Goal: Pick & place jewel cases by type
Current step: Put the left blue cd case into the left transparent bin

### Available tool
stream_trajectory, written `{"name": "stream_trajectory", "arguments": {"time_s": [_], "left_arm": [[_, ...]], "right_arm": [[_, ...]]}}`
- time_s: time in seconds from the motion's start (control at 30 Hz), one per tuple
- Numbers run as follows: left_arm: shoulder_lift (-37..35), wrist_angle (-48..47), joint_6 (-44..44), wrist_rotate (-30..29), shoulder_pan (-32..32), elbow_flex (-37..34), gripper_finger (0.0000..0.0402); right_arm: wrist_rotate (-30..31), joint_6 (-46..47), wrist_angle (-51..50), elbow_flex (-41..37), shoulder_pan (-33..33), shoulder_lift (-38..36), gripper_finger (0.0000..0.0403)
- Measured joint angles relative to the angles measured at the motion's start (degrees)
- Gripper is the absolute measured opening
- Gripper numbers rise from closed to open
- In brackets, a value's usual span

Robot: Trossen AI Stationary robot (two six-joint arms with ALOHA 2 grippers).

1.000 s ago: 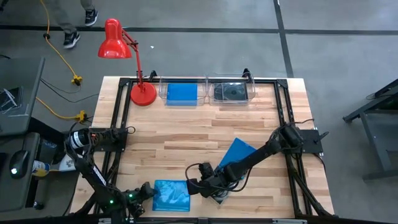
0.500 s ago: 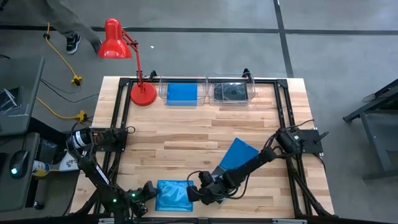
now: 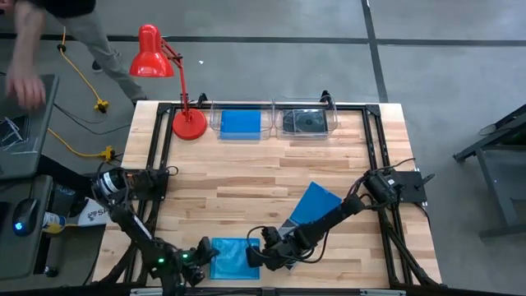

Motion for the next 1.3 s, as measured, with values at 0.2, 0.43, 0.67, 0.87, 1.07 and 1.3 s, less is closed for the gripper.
{"name": "stream_trajectory", "arguments": {"time_s": [0.2,0.43,0.67,0.87,1.07,1.3], "left_arm": [[0.0,1.7,2.3,0.8,1.5,0.0,0.0182],[0.0,1.9,2.3,0.9,1.5,0.0,0.0182],[0.0,2.9,2.3,1.0,1.5,0.0,0.0182],[0.1,2.9,1.9,-1.1,1.5,0.1,0.0150],[0.2,-4.5,1.8,-3.3,1.7,3.3,0.0081],[0.2,-16.4,1.7,-5.5,1.7,8.0,0.0071]], "right_arm": [[1.9,-2.9,3.8,-0.2,-0.5,0.1,0.0220],[2.4,-5.0,8.8,-0.3,-0.9,0.2,0.0220],[2.4,-5.5,8.8,-0.2,-0.9,0.2,0.0220],[0.6,-6.3,9.1,-0.1,-0.9,0.1,0.0220],[0.6,-6.4,8.6,0.1,0.0,0.0,0.0220],[0.4,-7.3,8.6,0.1,0.9,-0.2,0.0220]]}}
